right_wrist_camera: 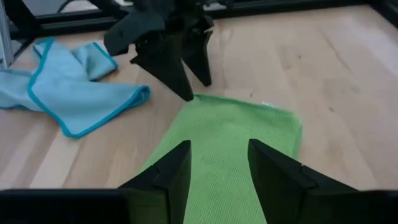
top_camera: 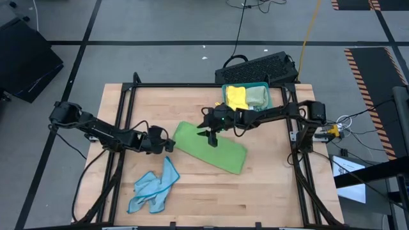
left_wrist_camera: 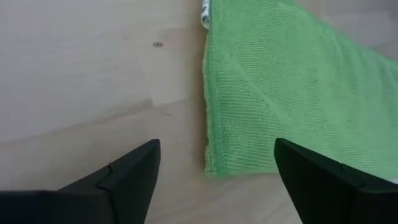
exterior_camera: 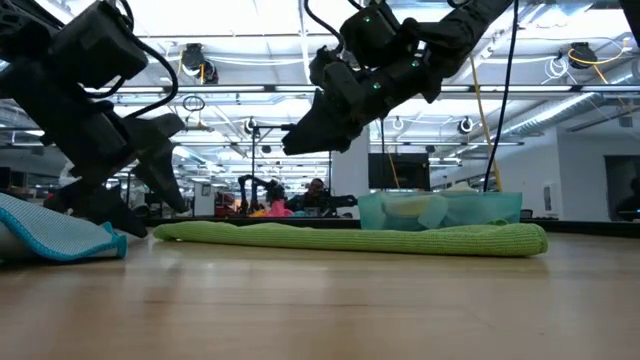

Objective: Fold microfiber towels
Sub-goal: Fold the green microfiber cloth

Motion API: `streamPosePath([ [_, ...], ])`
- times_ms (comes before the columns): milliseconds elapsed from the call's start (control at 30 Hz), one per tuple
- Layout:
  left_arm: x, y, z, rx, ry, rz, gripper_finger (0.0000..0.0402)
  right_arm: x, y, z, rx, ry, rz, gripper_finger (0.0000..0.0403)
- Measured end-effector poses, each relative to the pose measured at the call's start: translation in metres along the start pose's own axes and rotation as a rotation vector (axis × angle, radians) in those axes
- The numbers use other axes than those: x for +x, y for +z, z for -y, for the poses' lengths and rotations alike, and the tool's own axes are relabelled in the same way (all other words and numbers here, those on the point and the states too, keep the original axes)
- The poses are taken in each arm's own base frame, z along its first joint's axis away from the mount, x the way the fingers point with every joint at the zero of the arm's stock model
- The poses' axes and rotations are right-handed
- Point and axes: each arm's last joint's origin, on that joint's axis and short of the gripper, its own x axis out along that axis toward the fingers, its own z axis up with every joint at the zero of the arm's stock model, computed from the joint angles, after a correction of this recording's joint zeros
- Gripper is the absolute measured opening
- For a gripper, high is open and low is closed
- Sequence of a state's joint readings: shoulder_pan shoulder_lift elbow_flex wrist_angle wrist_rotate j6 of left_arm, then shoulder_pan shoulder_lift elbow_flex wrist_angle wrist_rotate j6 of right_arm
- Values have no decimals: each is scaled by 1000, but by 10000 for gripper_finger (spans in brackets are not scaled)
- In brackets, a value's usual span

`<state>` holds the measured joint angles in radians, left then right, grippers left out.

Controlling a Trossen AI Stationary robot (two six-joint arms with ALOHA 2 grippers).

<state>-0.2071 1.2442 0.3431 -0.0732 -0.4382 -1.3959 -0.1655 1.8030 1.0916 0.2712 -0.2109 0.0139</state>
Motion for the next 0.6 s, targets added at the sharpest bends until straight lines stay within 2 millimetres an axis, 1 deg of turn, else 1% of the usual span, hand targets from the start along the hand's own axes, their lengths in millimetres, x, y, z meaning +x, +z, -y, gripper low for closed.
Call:
streamPosePath([
  [233, 1, -4, 3, 56, -23, -11, 296, -5, 7, 20, 25, -35, 65, 153],
  [367, 12, -11, 8, 130, -60, -15, 277, -8, 23, 30, 36, -18, 101, 153],
  [467, 23, -15, 11, 154, -37, 5, 263, -4, 29, 35, 35, -26, 116, 153],
  [600, 33, -16, 12, 187, 9, 11, 236, 12, 32, 42, 49, -29, 111, 153],
])
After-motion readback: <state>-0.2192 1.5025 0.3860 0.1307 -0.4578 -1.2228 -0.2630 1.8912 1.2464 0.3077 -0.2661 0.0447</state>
